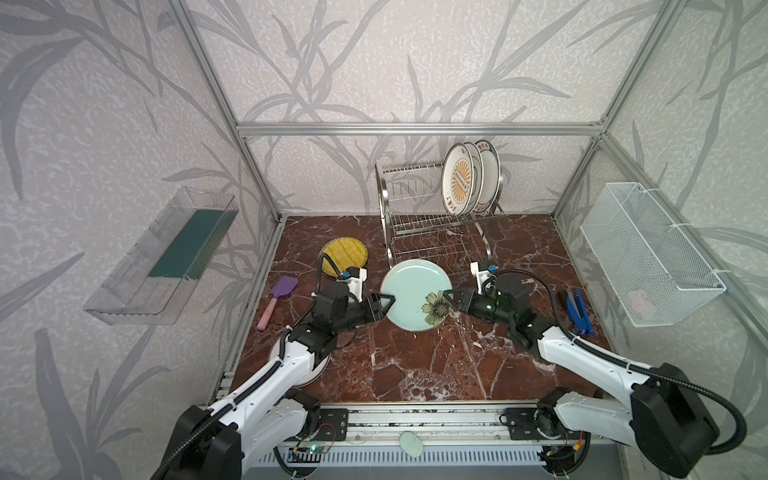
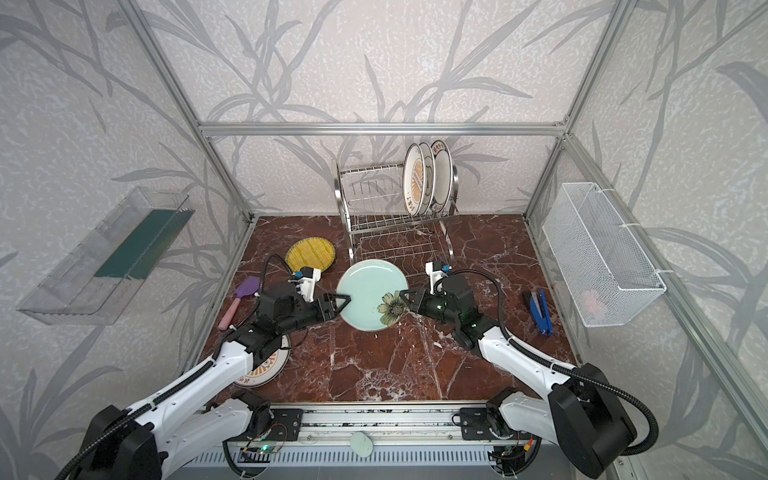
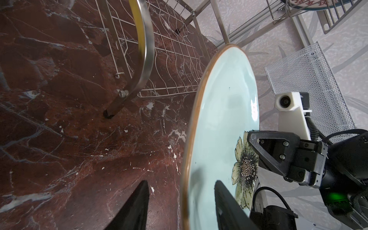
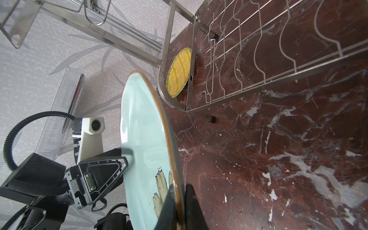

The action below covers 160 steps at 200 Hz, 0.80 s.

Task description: Load the plates into the dish rack

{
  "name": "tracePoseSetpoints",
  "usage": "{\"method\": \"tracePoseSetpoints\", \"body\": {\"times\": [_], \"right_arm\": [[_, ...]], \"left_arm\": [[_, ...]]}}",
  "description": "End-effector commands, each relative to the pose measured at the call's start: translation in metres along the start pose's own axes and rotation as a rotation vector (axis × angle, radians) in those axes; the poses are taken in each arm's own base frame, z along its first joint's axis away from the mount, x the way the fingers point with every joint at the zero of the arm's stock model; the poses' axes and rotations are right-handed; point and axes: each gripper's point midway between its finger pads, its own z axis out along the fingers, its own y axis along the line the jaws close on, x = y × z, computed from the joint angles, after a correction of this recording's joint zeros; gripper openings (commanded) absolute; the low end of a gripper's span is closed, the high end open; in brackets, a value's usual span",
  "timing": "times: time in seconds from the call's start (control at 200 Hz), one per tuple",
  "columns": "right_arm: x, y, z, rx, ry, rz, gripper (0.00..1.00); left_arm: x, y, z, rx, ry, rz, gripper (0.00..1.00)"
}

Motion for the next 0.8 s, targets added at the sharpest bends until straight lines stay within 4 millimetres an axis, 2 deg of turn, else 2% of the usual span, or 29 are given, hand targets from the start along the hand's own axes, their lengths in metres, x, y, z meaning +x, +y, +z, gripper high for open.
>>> {"method": "tracePoseSetpoints", "body": {"times": [0.0, 0.175, 0.31, 0.605, 0.795], "right_arm": [[-0.021, 0.05, -0.006, -0.204, -0.068, -0.067, 0.0], [-0.02, 0.047, -0.003, -0.206, -0.069, -0.057, 0.0], [-0.021, 0.048, -0.003, -0.211, -0.074, -0.058, 0.0], [-0.021, 0.048, -0.001, -0.225, -0.077, -0.054, 0.0], [-0.022, 0.048, 0.0, -0.236, -0.08, -0.042, 0.0]], "left_arm": [[-0.007, -0.008, -0.003, 0.029, -0.038, 0.0, 0.49], [-0.008, -0.011, -0.003, 0.044, -0.044, -0.002, 0.34], [-0.009, -0.013, -0.002, 0.053, -0.042, 0.001, 0.32], [-0.008, -0.016, -0.001, 0.073, -0.041, 0.011, 0.2], [-0.007, -0.018, 0.001, 0.099, -0.039, 0.001, 0.02]]}}
